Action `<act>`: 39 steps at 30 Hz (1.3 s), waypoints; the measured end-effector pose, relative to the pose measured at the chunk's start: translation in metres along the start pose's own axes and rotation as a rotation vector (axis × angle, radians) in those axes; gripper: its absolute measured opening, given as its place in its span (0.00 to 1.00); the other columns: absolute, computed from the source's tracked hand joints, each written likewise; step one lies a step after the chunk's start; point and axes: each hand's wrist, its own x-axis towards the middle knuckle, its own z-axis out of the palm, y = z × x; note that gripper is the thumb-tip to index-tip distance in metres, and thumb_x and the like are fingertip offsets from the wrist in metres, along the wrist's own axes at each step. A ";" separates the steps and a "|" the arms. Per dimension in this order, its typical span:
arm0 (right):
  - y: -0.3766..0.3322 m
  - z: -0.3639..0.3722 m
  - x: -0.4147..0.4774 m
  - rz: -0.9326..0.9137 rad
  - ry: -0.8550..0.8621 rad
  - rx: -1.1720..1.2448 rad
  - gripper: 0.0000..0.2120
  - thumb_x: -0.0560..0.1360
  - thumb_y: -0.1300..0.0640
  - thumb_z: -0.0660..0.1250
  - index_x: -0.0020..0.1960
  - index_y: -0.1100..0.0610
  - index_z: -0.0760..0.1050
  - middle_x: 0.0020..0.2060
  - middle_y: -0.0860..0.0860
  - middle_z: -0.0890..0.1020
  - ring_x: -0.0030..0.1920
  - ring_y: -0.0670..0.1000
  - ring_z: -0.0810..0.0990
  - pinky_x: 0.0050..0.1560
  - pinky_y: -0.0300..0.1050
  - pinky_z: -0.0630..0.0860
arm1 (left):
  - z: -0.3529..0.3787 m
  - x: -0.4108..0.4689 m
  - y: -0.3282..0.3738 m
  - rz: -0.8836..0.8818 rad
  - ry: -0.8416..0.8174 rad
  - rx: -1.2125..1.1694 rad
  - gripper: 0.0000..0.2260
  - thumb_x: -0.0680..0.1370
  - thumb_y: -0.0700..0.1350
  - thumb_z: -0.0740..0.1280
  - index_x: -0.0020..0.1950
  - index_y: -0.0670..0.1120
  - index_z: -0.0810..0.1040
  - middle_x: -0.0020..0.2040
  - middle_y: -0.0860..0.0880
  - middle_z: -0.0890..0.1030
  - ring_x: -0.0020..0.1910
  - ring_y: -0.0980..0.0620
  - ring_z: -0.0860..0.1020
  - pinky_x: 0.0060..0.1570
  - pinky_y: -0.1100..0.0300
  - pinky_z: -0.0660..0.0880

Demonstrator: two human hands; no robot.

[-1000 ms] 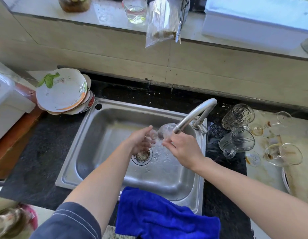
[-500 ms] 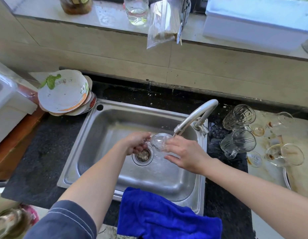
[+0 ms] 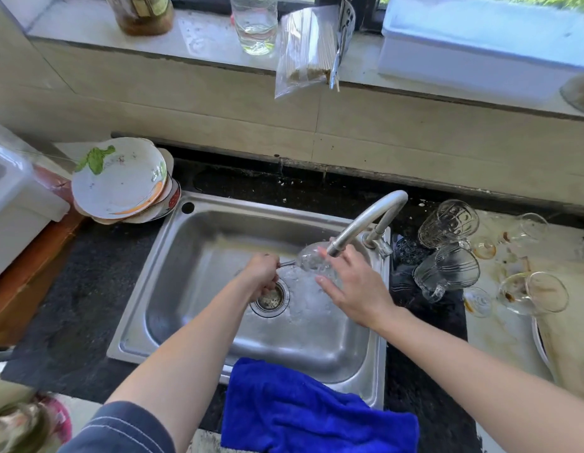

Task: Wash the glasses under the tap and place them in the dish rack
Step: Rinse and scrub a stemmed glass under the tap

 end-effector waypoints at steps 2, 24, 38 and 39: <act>-0.001 0.011 0.013 0.113 -0.036 0.007 0.20 0.81 0.43 0.55 0.66 0.52 0.72 0.59 0.49 0.71 0.59 0.49 0.70 0.52 0.48 0.73 | 0.015 -0.007 0.005 0.037 0.000 0.025 0.09 0.79 0.42 0.55 0.39 0.45 0.67 0.30 0.45 0.68 0.24 0.53 0.60 0.25 0.68 0.54; -0.005 0.008 0.037 0.253 -0.067 0.170 0.23 0.78 0.43 0.48 0.36 0.52 0.74 0.35 0.51 0.80 0.40 0.55 0.80 0.42 0.46 0.71 | 0.018 -0.060 -0.003 0.471 0.338 0.266 0.07 0.80 0.44 0.55 0.44 0.43 0.64 0.38 0.46 0.71 0.44 0.38 0.72 0.41 0.48 0.67; -0.027 0.001 0.042 0.517 -0.030 0.780 0.06 0.81 0.53 0.60 0.49 0.50 0.75 0.45 0.48 0.80 0.44 0.50 0.80 0.45 0.48 0.77 | 0.011 -0.059 -0.004 0.323 0.424 -0.031 0.06 0.80 0.43 0.56 0.47 0.41 0.66 0.39 0.47 0.70 0.49 0.39 0.73 0.46 0.50 0.66; -0.035 0.003 0.042 0.591 0.023 0.970 0.07 0.82 0.58 0.59 0.55 0.54 0.75 0.44 0.50 0.80 0.41 0.50 0.81 0.41 0.46 0.76 | 0.014 -0.058 -0.003 0.257 0.382 -0.063 0.08 0.79 0.45 0.55 0.48 0.41 0.66 0.41 0.46 0.70 0.51 0.39 0.73 0.49 0.49 0.68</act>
